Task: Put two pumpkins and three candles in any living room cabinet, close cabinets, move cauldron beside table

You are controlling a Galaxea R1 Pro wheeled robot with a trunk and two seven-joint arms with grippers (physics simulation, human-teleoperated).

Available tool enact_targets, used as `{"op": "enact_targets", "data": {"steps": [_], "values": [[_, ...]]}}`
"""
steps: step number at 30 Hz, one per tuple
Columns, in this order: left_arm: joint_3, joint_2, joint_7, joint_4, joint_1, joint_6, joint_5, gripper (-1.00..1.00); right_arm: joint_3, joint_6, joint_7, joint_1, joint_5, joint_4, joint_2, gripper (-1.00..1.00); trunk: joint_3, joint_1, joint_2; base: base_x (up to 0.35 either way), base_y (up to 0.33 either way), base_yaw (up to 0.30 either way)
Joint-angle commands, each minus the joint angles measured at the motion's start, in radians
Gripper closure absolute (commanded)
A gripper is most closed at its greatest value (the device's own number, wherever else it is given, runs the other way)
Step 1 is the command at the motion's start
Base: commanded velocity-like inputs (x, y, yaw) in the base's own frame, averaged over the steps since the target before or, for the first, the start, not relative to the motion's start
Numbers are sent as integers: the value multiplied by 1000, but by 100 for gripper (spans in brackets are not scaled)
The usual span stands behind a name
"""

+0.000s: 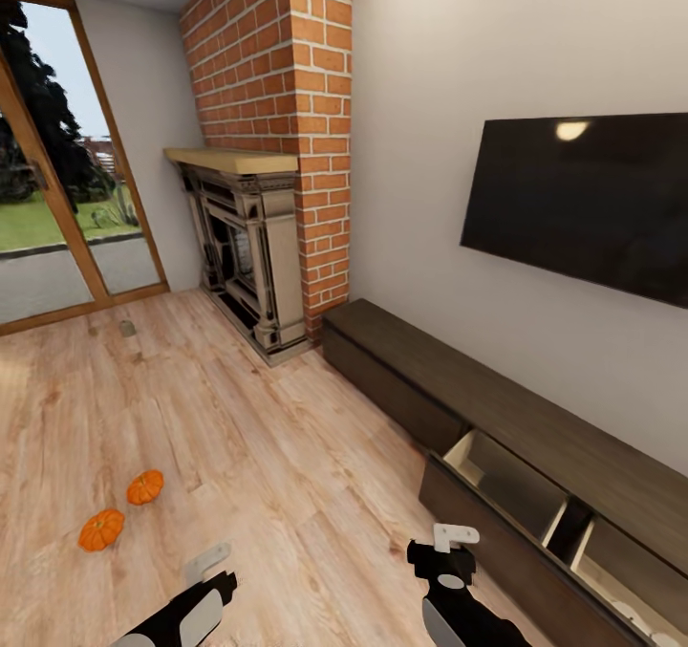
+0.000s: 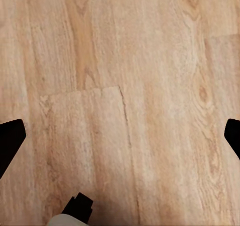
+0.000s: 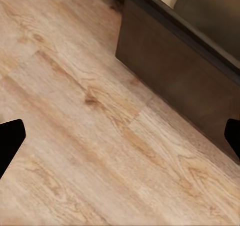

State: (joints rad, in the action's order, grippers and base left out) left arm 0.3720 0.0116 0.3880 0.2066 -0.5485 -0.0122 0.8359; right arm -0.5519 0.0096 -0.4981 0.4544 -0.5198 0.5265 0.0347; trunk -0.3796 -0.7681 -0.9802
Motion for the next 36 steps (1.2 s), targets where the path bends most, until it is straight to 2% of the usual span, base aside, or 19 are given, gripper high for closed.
{"op": "enact_targets", "data": {"steps": [1,9,17,30,36], "values": [[8,1,6,2,0,-1,8,-100,-8,1,-8,1,-8,1,-1,-100,-1,0,-1,0,0,272],[8,1,6,2,0,-1,8,-100,-10,1,-8,1,-8,1,-1,-100,-1,0,-1,32,0,274],[8,1,6,2,0,-1,8,-100,-41,1,-8,1,-9,1,-1,-100,-1,0,-1,99,0,275],[8,1,6,2,0,-1,8,-100,-43,1,-8,1,-8,1,-1,-100,-1,0,-1,88,4,275],[8,2,6,2,-1,-1,9,-100,-43,1,-8,1,-8,1,-1,-100,-1,0,-1,148,132,275]]}}
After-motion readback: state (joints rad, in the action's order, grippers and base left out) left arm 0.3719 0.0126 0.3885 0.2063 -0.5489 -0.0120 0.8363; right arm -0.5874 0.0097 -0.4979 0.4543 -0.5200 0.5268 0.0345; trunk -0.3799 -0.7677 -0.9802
